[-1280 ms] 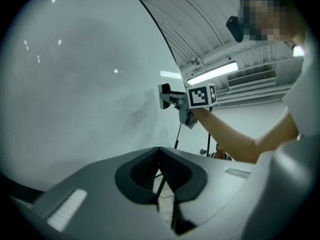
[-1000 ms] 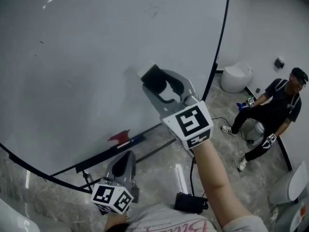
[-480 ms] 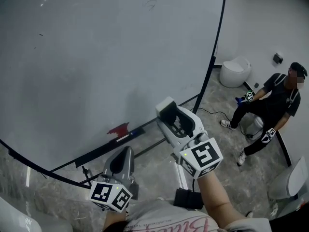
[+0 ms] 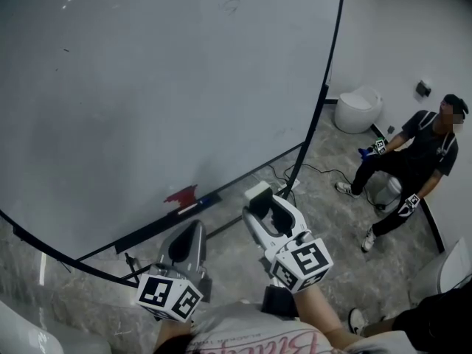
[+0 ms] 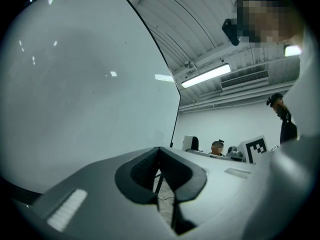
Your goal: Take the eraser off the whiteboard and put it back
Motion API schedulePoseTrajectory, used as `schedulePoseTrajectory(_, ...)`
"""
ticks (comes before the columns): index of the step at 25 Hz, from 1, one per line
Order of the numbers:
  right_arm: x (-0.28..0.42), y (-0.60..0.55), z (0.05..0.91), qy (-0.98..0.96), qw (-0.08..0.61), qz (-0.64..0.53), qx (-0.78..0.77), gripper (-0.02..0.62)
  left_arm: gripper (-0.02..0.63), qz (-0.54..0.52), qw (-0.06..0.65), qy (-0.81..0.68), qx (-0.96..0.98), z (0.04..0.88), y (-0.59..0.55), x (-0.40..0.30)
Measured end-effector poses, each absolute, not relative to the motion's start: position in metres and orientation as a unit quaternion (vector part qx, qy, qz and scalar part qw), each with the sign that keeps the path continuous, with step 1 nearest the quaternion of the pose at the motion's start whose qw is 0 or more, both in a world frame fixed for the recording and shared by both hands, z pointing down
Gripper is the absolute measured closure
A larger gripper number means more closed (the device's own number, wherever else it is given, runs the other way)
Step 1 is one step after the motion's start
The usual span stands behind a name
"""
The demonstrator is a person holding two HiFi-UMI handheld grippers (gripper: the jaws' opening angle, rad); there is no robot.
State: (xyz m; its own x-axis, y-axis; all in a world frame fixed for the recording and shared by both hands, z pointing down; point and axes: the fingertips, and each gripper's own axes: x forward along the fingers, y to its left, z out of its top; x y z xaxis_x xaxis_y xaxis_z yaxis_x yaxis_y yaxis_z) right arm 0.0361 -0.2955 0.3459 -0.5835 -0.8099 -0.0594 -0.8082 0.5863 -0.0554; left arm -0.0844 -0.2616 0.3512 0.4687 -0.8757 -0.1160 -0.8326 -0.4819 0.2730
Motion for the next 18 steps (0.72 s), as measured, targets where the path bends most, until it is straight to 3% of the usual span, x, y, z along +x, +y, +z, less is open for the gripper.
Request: schedulePoseTrajectory(18, 0.0361, -0.2945, 0.3490, 0.886, 0.025, -0.005, -0.463, 0.368, 0.606, -0.134, 0.093, -0.510, 0.844, 0.3518, -0.2599, -0.0851)
